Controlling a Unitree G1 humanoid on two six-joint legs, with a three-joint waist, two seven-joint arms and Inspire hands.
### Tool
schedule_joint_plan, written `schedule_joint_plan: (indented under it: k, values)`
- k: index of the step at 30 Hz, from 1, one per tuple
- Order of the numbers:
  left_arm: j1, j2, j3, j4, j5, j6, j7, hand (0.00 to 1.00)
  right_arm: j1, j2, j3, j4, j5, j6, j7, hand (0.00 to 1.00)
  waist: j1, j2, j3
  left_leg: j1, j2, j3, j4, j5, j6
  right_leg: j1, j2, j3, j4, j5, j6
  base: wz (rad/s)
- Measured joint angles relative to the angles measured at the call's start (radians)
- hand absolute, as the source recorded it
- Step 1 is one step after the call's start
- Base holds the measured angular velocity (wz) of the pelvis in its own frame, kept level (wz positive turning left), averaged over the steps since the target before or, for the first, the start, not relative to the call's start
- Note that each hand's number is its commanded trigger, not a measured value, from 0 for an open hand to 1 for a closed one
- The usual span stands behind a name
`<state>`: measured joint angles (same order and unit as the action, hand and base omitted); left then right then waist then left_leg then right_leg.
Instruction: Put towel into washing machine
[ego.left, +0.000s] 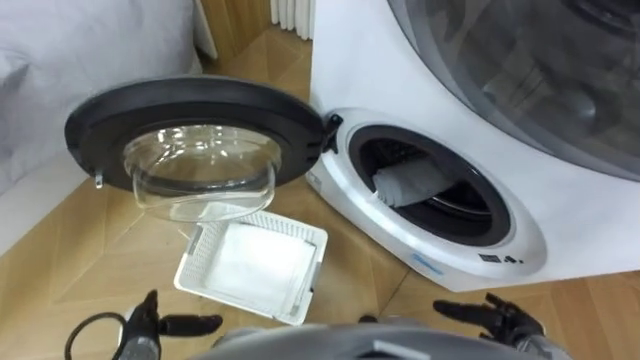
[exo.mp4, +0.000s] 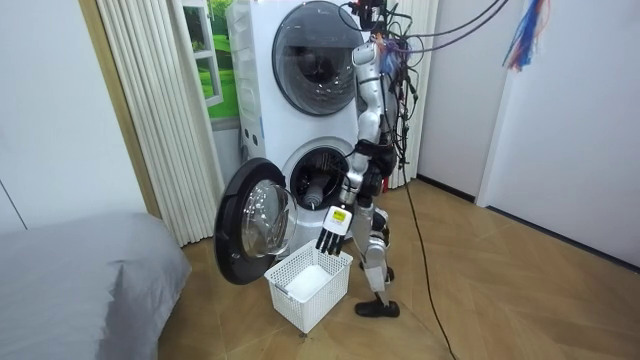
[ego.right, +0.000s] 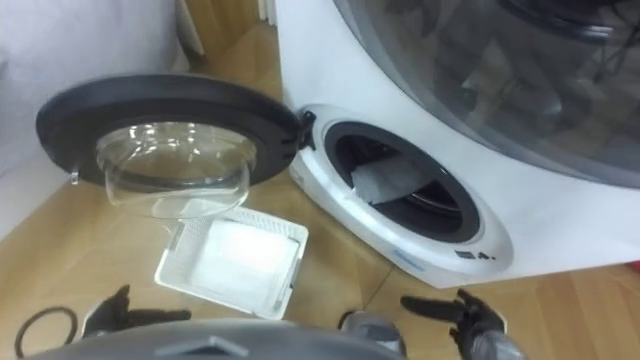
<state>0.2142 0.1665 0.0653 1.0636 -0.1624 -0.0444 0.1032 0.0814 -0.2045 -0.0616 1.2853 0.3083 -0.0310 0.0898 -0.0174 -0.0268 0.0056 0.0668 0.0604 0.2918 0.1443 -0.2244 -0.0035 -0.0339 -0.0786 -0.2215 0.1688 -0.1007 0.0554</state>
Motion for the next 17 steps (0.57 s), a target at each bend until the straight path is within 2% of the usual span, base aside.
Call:
schedule_joint_plan:
  k: [4,5,8,17]
  values:
    - [0.002,-0.023,0.012,0.002,0.012,0.000,0.002,0.00,0.031,0.014,0.001,0.000,-0.002,-0.003,0.016,0.00,0.005,0.008,-0.0009,0.004,0.001,0.001,0.000,0.000,0.000,0.001,0.003,0.004,0.000,0.001,-0.001,-0.04]
    - [0.002,-0.029,0.012,0.005,0.022,0.000,0.003,0.00,0.037,0.015,0.001,0.002,0.002,-0.004,0.017,0.00,0.005,0.013,0.0018,0.010,0.001,0.002,-0.001,0.000,-0.001,0.006,0.004,0.005,-0.002,0.001,-0.001,-0.05]
    - [-0.004,-0.041,0.010,0.018,0.028,-0.001,0.003,0.00,0.038,0.022,0.001,0.003,-0.001,-0.008,0.014,0.00,0.004,0.020,0.0002,0.027,0.005,0.007,-0.009,-0.003,-0.005,0.016,0.011,0.016,-0.005,0.001,-0.001,-0.10]
    - [-0.020,-0.041,0.010,0.045,0.047,0.010,0.001,0.00,0.037,0.037,-0.002,0.016,-0.002,-0.012,0.016,0.00,-0.005,0.021,0.0004,0.032,0.014,0.007,-0.009,-0.006,-0.011,0.021,0.024,0.025,-0.017,0.002,-0.003,-0.04]
